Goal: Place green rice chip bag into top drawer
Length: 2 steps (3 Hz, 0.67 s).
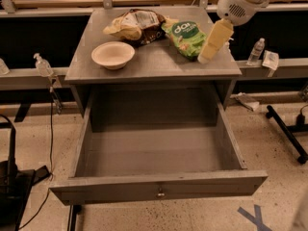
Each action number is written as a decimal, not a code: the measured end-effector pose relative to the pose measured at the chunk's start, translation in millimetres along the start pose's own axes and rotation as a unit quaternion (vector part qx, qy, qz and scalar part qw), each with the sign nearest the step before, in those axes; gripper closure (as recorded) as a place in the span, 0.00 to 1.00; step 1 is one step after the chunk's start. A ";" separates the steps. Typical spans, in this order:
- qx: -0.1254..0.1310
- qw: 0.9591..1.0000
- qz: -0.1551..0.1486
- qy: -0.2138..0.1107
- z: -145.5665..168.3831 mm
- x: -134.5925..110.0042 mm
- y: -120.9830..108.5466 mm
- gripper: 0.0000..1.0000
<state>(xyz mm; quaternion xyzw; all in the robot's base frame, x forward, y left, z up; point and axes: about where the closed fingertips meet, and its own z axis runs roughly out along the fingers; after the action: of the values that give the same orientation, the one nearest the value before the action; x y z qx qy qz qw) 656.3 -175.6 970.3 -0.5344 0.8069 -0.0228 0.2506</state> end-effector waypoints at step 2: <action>0.071 0.985 0.123 -0.097 68.0 -80.0 -85.9 0.00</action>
Offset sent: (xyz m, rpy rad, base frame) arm 0.2045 0.0674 -0.0122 0.3049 -0.2723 -0.4033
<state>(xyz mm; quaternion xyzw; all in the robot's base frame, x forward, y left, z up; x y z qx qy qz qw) 782.8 -126.7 967.5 -0.4121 0.8346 0.0028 0.3654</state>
